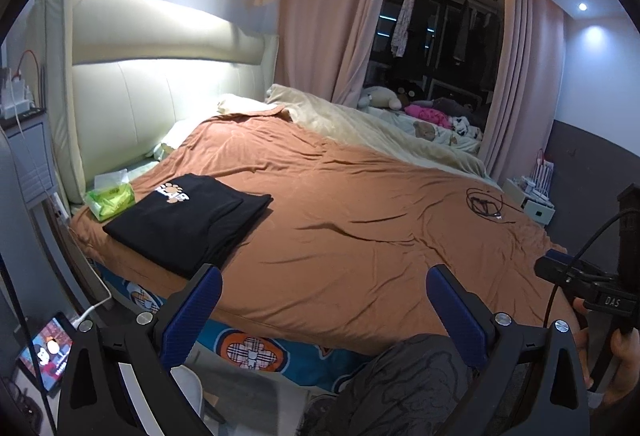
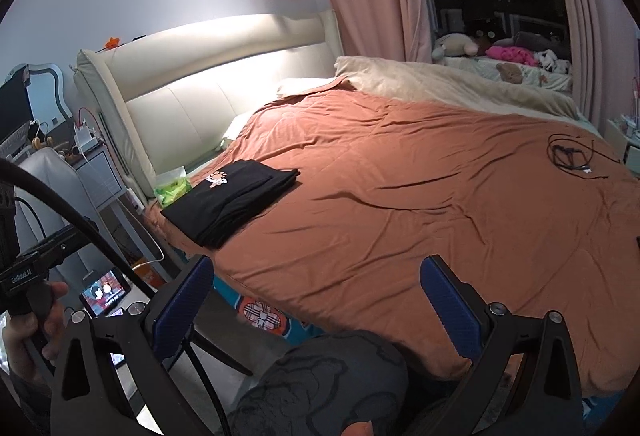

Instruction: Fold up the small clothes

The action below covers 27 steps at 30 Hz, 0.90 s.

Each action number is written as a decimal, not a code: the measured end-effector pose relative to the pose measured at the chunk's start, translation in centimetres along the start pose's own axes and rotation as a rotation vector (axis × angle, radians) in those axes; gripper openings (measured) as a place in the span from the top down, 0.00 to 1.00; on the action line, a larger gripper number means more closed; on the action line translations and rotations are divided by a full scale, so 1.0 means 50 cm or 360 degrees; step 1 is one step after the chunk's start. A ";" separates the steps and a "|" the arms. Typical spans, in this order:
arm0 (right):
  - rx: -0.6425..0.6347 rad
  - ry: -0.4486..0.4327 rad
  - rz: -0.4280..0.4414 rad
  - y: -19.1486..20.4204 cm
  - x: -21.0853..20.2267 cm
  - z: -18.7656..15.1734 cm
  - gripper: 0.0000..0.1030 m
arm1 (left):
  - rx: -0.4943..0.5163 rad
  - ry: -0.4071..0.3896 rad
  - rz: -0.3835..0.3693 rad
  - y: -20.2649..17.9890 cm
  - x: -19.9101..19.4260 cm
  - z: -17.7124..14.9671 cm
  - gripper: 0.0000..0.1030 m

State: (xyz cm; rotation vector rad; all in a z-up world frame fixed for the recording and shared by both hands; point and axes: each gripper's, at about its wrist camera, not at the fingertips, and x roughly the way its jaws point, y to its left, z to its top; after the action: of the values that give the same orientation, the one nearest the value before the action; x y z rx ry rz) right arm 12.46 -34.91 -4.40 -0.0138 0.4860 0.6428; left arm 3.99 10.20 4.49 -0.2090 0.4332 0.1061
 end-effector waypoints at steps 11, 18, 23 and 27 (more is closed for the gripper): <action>0.0087 -0.0120 -0.0016 -0.007 -0.094 -0.105 0.00 | 0.0088 -0.0082 -0.0021 -0.053 -0.073 -0.043 0.00; 0.0112 -0.0114 -0.0072 -0.019 -0.117 -0.133 0.00 | 0.0093 -0.0079 -0.0033 -0.067 -0.083 -0.070 0.00; 0.0105 -0.0128 -0.0096 -0.011 -0.129 -0.136 0.00 | 0.0088 -0.0072 -0.0024 -0.068 -0.083 -0.084 0.00; 0.0099 -0.0142 -0.0103 -0.001 -0.135 -0.143 0.00 | 0.0102 -0.0070 -0.0010 -0.073 -0.086 -0.090 0.00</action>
State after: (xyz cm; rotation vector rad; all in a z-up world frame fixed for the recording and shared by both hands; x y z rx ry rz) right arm 4.76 -39.96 -7.79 0.0577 0.4175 0.5621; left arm -1.16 5.37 2.99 -0.1450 0.3914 0.0902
